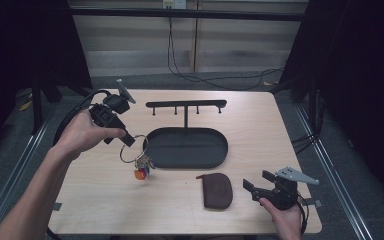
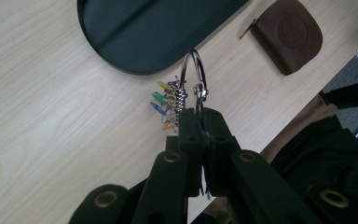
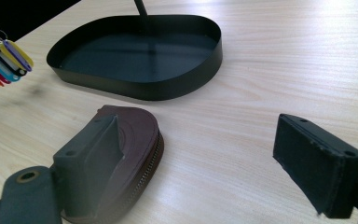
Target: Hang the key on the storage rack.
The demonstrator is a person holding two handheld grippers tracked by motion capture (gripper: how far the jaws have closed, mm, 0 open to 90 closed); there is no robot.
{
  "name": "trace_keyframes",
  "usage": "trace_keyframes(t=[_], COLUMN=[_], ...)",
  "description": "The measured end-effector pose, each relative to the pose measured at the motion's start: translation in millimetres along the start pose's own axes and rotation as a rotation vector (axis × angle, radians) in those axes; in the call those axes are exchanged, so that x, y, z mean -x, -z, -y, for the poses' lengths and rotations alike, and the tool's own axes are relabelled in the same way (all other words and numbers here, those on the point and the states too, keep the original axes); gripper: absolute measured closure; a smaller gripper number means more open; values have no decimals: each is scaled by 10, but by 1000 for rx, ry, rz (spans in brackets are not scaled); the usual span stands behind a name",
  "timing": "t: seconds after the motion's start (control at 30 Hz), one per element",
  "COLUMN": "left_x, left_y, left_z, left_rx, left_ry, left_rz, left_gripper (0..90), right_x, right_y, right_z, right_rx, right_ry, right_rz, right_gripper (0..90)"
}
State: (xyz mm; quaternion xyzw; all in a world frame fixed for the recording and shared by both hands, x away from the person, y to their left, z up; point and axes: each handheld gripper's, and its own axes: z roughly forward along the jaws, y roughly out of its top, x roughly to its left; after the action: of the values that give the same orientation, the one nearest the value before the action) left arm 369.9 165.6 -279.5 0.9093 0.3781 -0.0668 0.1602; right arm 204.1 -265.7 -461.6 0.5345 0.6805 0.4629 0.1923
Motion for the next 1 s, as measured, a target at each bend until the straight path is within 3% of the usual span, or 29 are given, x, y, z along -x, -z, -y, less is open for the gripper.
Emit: trace_keyframes(t=[0.53,0.83,1.0], left_x=[-80,-116,-180], left_y=[13,11,-3], left_z=[-288,-493,-566], left_rx=[11,14,27], left_ry=[-7,-17,0], left_rz=[18,8,4], left_gripper=[879,878,879], right_x=[-5,-4,-6], right_y=[-6,-3,-11], right_z=[1,4,3], right_rx=[-9,-13,-21], right_ry=[4,7,9], right_rz=[0,-4,-4], right_gripper=[142,139,140])
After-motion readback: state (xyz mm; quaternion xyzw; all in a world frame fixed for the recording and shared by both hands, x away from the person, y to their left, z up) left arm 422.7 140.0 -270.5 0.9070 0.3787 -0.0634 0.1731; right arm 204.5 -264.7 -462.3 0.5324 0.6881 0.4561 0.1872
